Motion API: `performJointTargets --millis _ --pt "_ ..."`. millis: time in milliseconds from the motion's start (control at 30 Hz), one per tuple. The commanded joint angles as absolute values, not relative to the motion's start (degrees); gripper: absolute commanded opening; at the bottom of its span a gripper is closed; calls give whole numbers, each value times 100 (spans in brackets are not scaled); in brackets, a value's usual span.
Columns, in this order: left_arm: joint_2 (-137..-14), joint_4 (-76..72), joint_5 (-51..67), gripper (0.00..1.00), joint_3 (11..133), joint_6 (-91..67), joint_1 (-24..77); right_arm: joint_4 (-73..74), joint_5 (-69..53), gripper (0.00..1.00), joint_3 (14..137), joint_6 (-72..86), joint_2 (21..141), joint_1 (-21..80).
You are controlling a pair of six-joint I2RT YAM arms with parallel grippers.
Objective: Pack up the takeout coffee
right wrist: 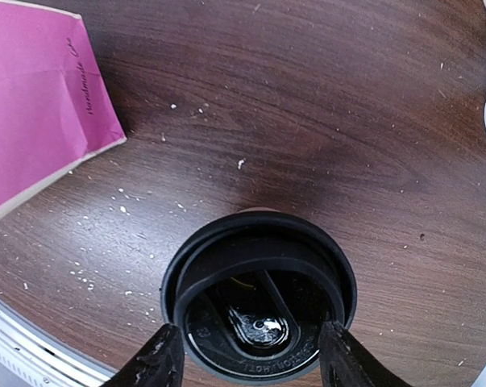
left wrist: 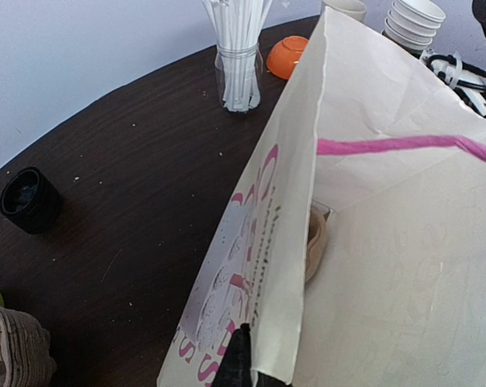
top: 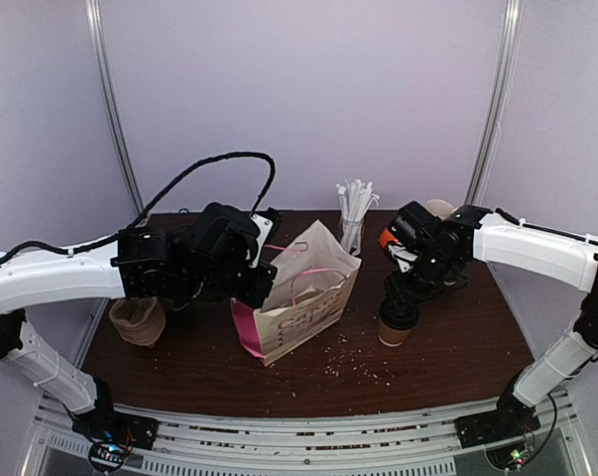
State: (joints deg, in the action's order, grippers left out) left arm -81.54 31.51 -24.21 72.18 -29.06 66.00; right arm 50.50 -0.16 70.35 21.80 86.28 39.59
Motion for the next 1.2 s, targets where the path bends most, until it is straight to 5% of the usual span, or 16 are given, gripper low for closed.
performJointTargets --millis 0,833,1033,1167 --pt "-8086 3270 -2320 0 7066 -2969 6601 5020 201 58 6830 2087 8681 3981" --pt "-8034 3182 -2268 0 6875 -3016 6601 4749 5 54 5356 1972 8878 3978" --pt "-7974 3182 -2299 0 6912 -3000 6601 4918 -46 67 6175 2204 8498 3977" --pt "-7955 3189 -2295 0 6915 -3008 6601 5122 17 87 6851 2300 8400 3973"
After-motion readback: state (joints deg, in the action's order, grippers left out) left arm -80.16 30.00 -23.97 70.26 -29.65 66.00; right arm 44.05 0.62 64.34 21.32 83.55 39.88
